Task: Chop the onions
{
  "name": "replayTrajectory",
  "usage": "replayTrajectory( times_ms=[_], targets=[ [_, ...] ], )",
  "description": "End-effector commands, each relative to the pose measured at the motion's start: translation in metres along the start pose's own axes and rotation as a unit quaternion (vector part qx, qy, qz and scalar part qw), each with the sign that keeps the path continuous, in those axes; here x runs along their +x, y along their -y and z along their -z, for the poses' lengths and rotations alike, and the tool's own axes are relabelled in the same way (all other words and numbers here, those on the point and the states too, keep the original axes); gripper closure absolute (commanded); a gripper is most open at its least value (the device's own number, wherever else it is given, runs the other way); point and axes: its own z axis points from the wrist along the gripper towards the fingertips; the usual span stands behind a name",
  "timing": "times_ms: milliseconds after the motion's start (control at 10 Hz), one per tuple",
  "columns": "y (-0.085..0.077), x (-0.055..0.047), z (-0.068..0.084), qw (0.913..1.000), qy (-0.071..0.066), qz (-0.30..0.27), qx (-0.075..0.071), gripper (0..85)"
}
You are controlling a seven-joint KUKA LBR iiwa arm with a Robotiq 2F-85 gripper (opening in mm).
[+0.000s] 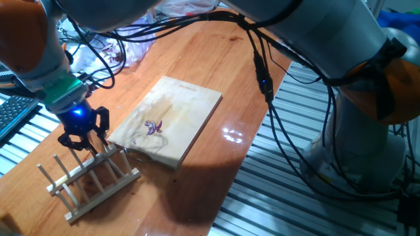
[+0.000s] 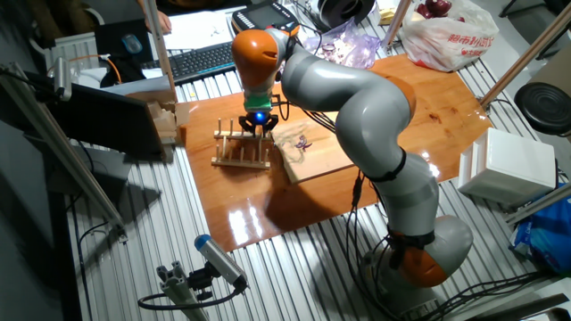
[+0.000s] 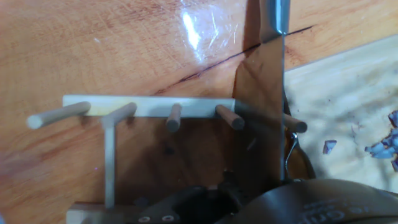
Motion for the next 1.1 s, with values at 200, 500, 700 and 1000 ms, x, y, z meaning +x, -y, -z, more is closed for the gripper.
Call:
replayTrajectory(
  times_ms=[200,500,700,1000],
  targets=[
    [-0.004,0.003,0.004,1.0000,0.001,-0.001,0.002,68.0],
    [-0.004,0.003,0.004,0.9997,-0.005,0.018,-0.014,85.0],
    [-0.001,0.005,0.008,0.9995,-0.003,0.031,-0.010,85.0],
    [0.012,0.015,0.020,0.9987,0.000,0.049,-0.013,85.0]
  ],
)
